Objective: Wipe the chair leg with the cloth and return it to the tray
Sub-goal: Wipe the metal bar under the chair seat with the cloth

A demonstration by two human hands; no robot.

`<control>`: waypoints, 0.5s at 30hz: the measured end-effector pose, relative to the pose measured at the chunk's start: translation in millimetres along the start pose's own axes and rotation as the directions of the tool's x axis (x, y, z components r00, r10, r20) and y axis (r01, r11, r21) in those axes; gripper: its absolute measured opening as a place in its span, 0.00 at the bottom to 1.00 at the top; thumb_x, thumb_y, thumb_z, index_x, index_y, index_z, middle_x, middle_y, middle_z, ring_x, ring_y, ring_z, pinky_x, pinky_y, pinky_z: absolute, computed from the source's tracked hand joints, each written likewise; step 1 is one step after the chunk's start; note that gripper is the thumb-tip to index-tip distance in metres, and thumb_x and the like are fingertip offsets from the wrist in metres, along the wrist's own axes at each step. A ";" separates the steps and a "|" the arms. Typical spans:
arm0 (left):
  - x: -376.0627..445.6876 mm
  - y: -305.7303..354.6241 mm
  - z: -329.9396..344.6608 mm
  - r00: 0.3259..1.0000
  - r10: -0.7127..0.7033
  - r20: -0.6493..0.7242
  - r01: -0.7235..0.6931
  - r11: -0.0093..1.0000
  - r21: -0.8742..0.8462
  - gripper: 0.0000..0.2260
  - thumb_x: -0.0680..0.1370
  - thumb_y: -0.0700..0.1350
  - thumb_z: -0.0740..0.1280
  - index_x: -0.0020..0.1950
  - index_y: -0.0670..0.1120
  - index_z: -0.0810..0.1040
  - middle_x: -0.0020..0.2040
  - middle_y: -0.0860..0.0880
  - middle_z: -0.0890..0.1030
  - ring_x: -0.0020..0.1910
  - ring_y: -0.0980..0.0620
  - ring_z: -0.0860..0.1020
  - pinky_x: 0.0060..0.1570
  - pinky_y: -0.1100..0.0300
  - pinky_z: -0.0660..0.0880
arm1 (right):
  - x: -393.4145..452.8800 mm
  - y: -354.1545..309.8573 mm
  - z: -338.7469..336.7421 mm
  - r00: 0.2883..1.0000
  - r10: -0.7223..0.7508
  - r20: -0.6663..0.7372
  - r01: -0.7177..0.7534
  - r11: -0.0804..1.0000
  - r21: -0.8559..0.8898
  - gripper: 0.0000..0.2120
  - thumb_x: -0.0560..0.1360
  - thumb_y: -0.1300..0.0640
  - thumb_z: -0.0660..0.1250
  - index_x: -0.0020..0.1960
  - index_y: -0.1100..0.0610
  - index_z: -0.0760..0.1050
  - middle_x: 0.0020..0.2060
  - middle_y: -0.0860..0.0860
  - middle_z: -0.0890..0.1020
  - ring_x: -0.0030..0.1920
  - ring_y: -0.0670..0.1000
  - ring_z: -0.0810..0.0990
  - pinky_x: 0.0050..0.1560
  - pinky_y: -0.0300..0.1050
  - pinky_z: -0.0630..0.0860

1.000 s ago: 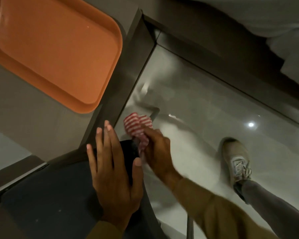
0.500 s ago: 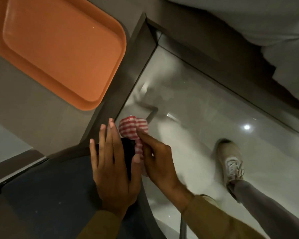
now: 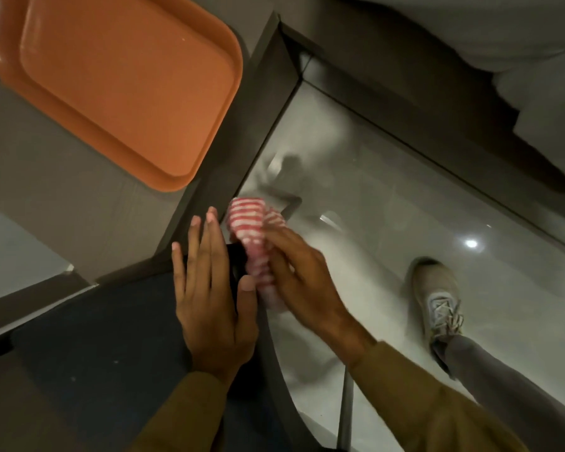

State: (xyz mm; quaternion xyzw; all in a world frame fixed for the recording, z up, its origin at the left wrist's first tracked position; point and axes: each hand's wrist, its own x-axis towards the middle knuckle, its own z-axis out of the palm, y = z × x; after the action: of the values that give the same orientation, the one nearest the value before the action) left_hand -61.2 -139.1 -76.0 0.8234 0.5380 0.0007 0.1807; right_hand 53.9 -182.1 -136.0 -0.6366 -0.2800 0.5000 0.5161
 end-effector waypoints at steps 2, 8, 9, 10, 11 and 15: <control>-0.1 -0.7 0.7 1.000 0.012 -0.002 -0.011 1.000 0.014 0.38 0.87 0.64 0.40 0.86 0.38 0.61 0.87 0.44 0.63 0.89 0.46 0.58 0.89 0.48 0.46 | -18.5 -8.7 0.6 0.999 0.010 0.048 -0.008 0.999 -0.032 0.18 0.85 0.51 0.58 0.75 0.48 0.69 0.67 0.40 0.75 0.67 0.28 0.70 0.70 0.27 0.66; -1.8 -0.7 0.1 1.000 0.010 0.006 -0.010 1.000 0.016 0.42 0.86 0.67 0.37 0.86 0.37 0.60 0.87 0.42 0.63 0.89 0.45 0.57 0.89 0.46 0.46 | -74.0 -14.4 11.2 0.992 0.092 -0.086 -0.102 0.988 -0.119 0.16 0.83 0.48 0.64 0.60 0.25 0.73 0.52 0.23 0.78 0.54 0.33 0.80 0.55 0.35 0.81; -1.1 -0.5 0.1 1.000 0.013 0.005 -0.013 1.000 0.016 0.42 0.86 0.67 0.37 0.86 0.37 0.60 0.87 0.42 0.63 0.89 0.44 0.57 0.89 0.45 0.46 | -73.2 -14.7 13.0 0.990 0.085 -0.113 -0.097 0.989 -0.108 0.16 0.82 0.48 0.64 0.61 0.26 0.72 0.53 0.22 0.77 0.56 0.35 0.81 0.57 0.38 0.82; -1.1 0.0 -0.5 1.000 0.017 0.006 -0.017 1.000 0.019 0.41 0.86 0.66 0.38 0.86 0.38 0.60 0.87 0.42 0.63 0.89 0.44 0.58 0.89 0.44 0.47 | -69.2 -14.9 13.7 0.987 0.055 -0.153 -0.072 0.992 -0.107 0.15 0.82 0.49 0.65 0.64 0.30 0.74 0.55 0.24 0.77 0.58 0.36 0.81 0.58 0.39 0.81; -1.8 0.1 -0.2 1.000 0.019 0.007 -0.019 1.000 0.023 0.41 0.86 0.66 0.38 0.86 0.38 0.60 0.87 0.43 0.63 0.89 0.45 0.57 0.89 0.44 0.47 | -61.2 -14.4 13.0 0.982 0.020 -0.189 -0.040 0.994 -0.103 0.14 0.83 0.51 0.66 0.65 0.37 0.77 0.57 0.27 0.78 0.59 0.38 0.81 0.59 0.41 0.81; -2.1 -2.3 2.0 1.000 0.025 -0.005 -0.025 0.999 0.021 0.40 0.86 0.66 0.39 0.87 0.39 0.60 0.88 0.44 0.63 0.89 0.46 0.57 0.89 0.47 0.45 | -2.3 -3.4 7.1 0.987 -0.001 -0.163 -0.022 0.990 -0.139 0.10 0.82 0.67 0.67 0.61 0.63 0.82 0.58 0.55 0.85 0.59 0.51 0.82 0.62 0.48 0.79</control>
State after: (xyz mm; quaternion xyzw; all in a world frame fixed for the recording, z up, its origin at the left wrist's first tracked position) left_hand -63.7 -140.7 -78.1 0.8318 0.5282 -0.0003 0.1707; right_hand 47.1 -180.4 -131.8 -0.7113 -0.2682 0.4281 0.4886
